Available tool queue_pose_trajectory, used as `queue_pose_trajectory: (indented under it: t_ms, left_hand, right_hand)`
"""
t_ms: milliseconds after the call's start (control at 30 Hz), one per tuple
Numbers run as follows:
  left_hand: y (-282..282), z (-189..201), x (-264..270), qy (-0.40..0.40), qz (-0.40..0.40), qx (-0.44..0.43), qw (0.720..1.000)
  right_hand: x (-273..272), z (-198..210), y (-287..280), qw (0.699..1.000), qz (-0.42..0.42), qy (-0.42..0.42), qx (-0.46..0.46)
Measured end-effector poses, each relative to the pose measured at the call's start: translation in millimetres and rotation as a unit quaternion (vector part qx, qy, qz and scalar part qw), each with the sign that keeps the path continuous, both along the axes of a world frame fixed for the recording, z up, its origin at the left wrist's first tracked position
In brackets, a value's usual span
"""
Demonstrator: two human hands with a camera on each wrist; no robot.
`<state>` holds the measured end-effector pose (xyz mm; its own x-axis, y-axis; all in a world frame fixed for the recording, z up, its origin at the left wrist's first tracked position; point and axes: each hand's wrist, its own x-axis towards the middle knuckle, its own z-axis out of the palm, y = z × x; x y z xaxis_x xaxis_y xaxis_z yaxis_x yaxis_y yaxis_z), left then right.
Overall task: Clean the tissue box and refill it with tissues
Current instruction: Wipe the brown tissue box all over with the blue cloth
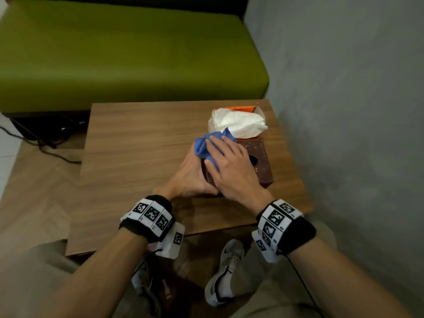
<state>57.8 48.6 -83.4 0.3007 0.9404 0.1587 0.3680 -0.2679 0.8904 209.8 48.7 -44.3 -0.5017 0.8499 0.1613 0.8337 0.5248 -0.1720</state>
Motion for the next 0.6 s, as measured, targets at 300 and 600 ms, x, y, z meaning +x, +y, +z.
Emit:
queue_pose_trajectory:
  t_ms: [300,600]
  left_hand:
    - [-2.6,-0.6,0.1,0.017,0.021,-0.023,0.999]
    - [-3.9,0.9,1.7,0.045,0.037,-0.032,0.998]
  right_hand:
    - [9.1,-6.3,4.6,0.995,-0.079,0.05,0.02]
    - [35.0,2.8,10.8,0.992,-0.101,0.072,0.032]
